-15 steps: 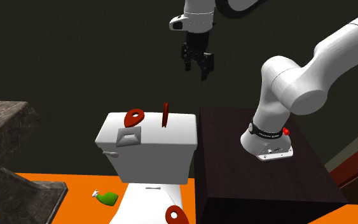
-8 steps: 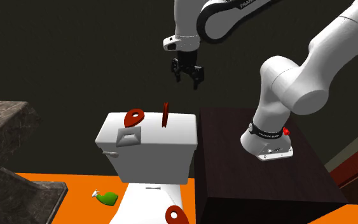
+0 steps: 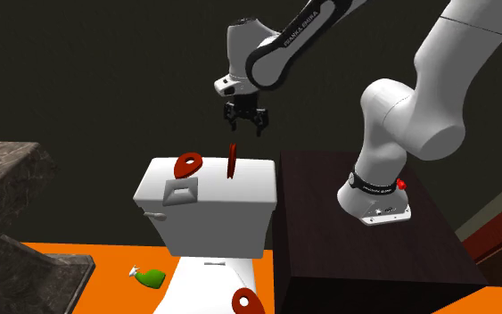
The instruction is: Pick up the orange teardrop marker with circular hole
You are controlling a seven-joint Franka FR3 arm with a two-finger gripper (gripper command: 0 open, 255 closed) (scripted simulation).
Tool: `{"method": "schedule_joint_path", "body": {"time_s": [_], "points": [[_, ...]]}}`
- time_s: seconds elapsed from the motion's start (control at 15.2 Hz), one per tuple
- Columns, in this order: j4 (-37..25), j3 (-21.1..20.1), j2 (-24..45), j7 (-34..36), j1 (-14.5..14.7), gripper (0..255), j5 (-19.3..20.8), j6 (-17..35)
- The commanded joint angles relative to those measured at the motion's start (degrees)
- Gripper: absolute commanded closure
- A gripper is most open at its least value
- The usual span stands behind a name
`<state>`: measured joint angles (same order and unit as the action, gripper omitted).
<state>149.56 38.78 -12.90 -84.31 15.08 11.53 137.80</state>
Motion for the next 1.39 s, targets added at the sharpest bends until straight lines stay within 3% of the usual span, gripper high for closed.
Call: {"method": "schedule_joint_path", "body": {"time_s": [0.0, 0.2, 0.4, 0.99, 1.06, 1.32], "points": [[-1.4, 2.9, 6.7, -8.9, 3.0, 0, -5.1, 4.8], [-5.0, 4.0, 17.3, -24.6, 5.4, 0, -17.8, 9.1], [-9.6, -0.9, 26.6, -38.5, 2.0, 0, -29.1, 11.2], [-10.5, -6.8, 33.0, -44.1, -2.6, 0, -36.9, 15.5], [-10.6, -6.9, 33.1, -44.2, -2.6, 255, -36.9, 15.5], [-10.7, -7.0, 33.2, -44.2, -2.7, 255, -37.1, 15.6]]}}
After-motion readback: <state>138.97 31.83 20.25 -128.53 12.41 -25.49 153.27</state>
